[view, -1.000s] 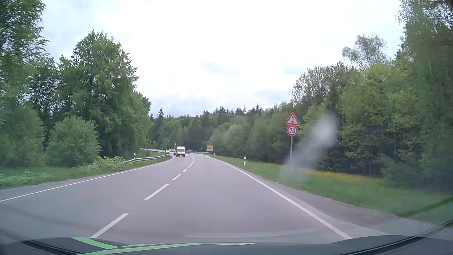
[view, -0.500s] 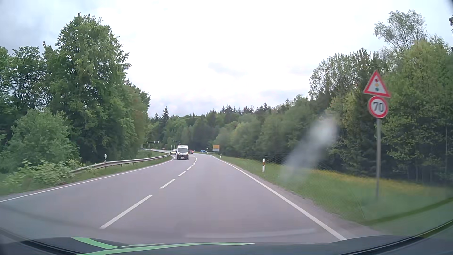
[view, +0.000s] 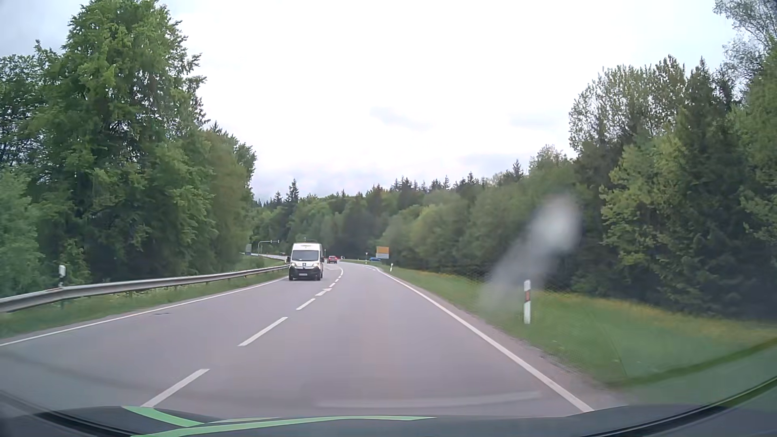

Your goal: Follow the waypoints while adhering to traffic rules and regulations

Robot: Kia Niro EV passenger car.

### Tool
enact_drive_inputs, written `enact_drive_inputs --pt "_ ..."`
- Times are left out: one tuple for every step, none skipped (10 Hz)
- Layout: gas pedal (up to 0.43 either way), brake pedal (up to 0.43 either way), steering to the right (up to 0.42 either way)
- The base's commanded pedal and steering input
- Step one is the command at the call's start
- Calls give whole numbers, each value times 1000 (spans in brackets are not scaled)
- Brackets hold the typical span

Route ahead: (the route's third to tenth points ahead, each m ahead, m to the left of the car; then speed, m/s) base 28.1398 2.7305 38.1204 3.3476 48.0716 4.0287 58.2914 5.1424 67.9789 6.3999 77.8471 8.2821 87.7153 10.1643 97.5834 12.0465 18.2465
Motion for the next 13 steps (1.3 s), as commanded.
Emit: enact_drive_inputs --pt "0 0 -11" --pt "0 0 -11" --pt "0 0 -10" --pt "0 0 -10" --pt "0 0 -10" --pt "0 0 -9" --pt "0 0 -9" --pt "0 0 -9" --pt "0 0 -8" --pt "0 0 -8" --pt "0 0 -8" --pt "0 0 -8" --pt "0 0 -8"
